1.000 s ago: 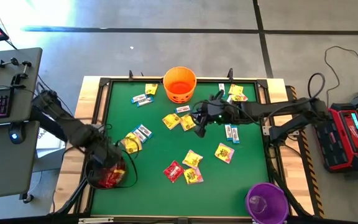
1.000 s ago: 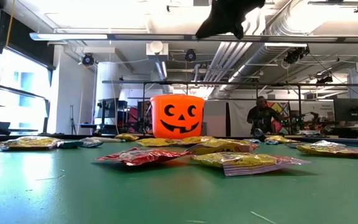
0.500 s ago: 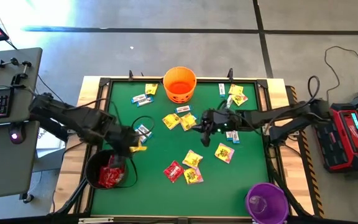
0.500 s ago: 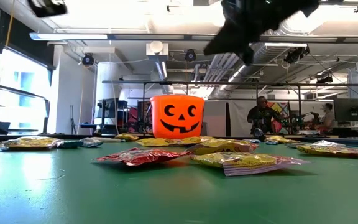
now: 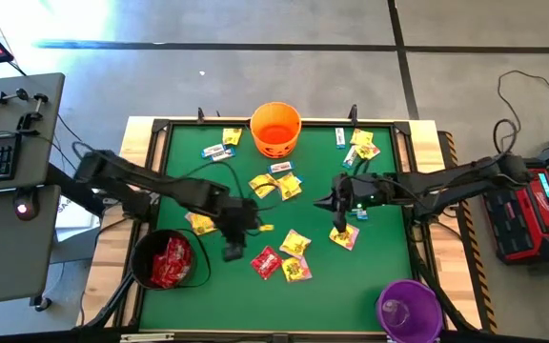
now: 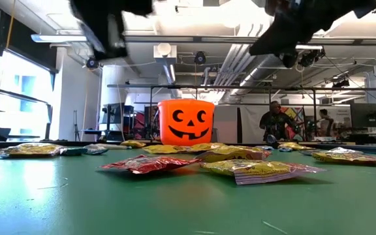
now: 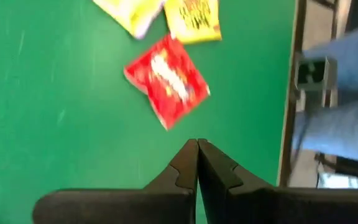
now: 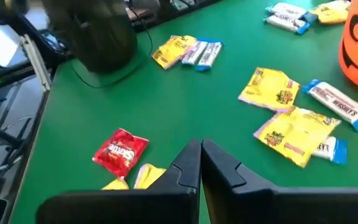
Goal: Sort candy by brand, put in halloween buckets
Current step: Put the red candy into the black bucket
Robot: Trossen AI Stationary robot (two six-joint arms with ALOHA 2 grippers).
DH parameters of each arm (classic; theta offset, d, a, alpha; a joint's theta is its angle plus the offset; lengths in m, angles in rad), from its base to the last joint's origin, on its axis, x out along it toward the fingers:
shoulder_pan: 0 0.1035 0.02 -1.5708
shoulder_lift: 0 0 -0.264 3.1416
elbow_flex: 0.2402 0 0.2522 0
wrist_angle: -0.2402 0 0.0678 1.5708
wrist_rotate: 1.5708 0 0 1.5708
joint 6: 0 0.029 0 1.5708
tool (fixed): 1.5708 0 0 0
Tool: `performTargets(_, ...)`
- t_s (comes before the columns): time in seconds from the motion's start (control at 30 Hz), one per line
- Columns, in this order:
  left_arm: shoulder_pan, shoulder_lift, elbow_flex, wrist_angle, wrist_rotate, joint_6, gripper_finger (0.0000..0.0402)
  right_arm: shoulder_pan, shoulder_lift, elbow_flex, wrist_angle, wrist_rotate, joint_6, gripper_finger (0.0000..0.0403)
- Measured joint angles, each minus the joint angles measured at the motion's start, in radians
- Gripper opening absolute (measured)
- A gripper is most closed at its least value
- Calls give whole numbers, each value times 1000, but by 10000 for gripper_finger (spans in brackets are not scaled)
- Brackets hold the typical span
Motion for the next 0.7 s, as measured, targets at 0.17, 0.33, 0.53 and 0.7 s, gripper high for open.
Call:
performTargets(0.17, 23, 134, 0, 146, -2, -8, 0, 0, -28, 0, -33, 17, -11, 0)
performTargets(0.33, 23, 239, -1, 220, -2, -20, 0, 11, -33, 0, -97, 82, 41, 0)
performTargets(0.53, 14, 307, -1, 234, -45, -68, 30, 31, -32, 1, -134, 130, 42, 0)
performTargets(0.7, 14, 340, -1, 237, -52, -145, 90, 32, -32, 1, -141, 133, 59, 0)
